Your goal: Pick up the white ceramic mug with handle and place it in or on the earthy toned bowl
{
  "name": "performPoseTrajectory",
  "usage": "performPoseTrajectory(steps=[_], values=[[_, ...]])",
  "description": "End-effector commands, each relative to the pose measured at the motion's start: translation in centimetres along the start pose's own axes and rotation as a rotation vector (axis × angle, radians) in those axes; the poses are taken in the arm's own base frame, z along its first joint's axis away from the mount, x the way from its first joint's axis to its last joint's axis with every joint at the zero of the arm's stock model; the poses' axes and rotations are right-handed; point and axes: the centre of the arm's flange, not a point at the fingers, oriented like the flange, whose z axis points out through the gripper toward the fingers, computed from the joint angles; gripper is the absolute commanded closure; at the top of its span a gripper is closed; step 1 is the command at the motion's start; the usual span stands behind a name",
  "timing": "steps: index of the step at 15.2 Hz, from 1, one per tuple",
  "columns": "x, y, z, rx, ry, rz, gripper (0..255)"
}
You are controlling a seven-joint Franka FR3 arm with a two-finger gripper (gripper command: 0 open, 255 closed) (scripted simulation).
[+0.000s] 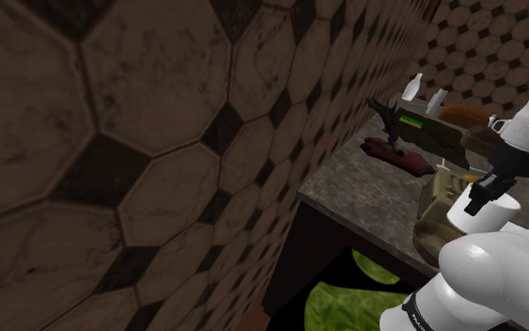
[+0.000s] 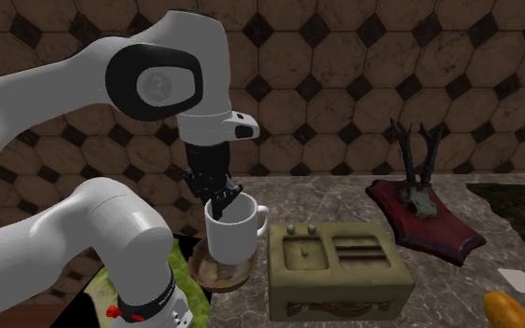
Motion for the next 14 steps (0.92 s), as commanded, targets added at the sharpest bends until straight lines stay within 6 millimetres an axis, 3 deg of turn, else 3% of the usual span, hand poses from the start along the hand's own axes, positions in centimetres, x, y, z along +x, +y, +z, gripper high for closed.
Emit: performPoseTrajectory(steps=[1,6,13,14], values=[[0.2,0.1,1.0,0.000,0.000,0.000,255],[0.4,0.0,3.3,0.000,0.000,0.000,255],[0.4,0.0,3.3,0.000,0.000,0.000,255],[0.4,0.0,3.3,0.000,0.000,0.000,0]])
